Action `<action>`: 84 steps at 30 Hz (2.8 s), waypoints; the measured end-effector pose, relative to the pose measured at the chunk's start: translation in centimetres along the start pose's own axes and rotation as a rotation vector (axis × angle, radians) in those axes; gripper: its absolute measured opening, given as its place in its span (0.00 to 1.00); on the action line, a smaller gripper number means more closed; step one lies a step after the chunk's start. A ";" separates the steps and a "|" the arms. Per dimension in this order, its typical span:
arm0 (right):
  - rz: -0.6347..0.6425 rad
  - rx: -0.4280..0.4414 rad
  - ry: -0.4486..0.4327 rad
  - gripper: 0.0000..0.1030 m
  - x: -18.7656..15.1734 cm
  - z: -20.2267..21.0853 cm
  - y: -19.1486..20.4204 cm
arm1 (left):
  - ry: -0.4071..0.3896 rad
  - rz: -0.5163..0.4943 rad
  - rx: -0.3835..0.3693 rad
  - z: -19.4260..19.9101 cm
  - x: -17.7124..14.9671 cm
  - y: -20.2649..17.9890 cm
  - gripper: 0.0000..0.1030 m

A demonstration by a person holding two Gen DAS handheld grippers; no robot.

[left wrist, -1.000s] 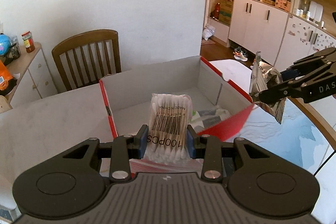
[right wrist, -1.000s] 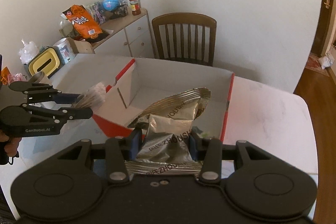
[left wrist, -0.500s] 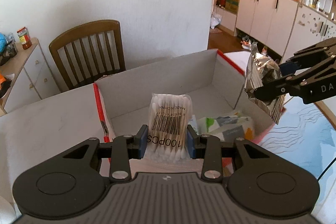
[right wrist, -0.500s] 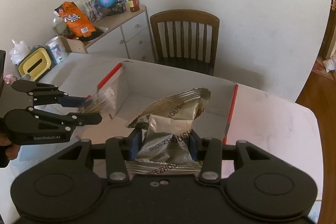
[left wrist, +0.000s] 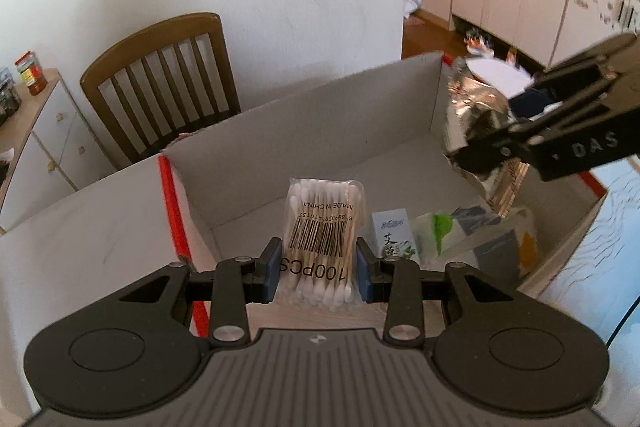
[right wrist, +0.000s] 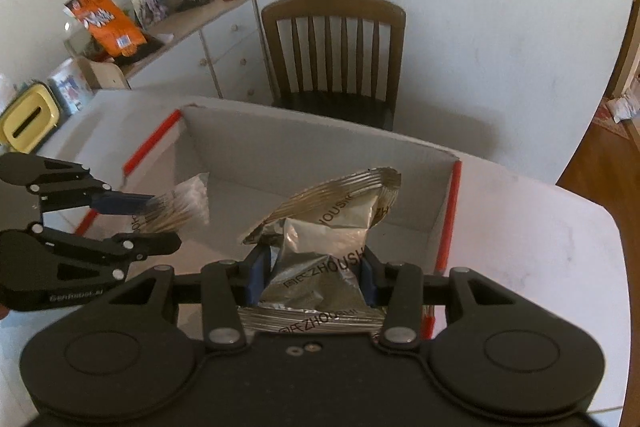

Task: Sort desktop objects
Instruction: 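Carry the swab pack and foil packet into the red box and release them, then withdraw both tools from the red box toward the remaining items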

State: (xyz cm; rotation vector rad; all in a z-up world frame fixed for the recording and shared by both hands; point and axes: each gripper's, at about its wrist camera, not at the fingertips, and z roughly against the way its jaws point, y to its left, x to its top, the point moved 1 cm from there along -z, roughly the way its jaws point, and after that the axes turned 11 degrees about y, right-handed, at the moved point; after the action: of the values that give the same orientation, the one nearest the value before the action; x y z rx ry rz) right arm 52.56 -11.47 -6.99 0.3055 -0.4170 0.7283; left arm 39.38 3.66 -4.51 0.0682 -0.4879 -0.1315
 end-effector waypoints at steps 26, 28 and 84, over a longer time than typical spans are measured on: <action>-0.033 -0.067 0.165 0.42 1.4 -6.3 0.3 | 0.250 -0.049 0.004 -5.6 1.5 -0.6 0.35; -0.036 -0.065 0.171 0.42 1.4 -6.4 0.3 | 0.275 -0.053 0.005 -5.9 1.5 -0.8 0.35; 0.002 -0.057 0.024 0.61 -3.4 8.0 5.3 | 0.072 0.036 -0.026 9.5 -3.3 -3.1 0.57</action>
State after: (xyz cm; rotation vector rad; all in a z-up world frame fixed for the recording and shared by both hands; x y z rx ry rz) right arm 44.48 -12.93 -0.93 0.2428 -0.4146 0.7203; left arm 31.64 0.76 2.06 0.0385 -0.4156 -0.1003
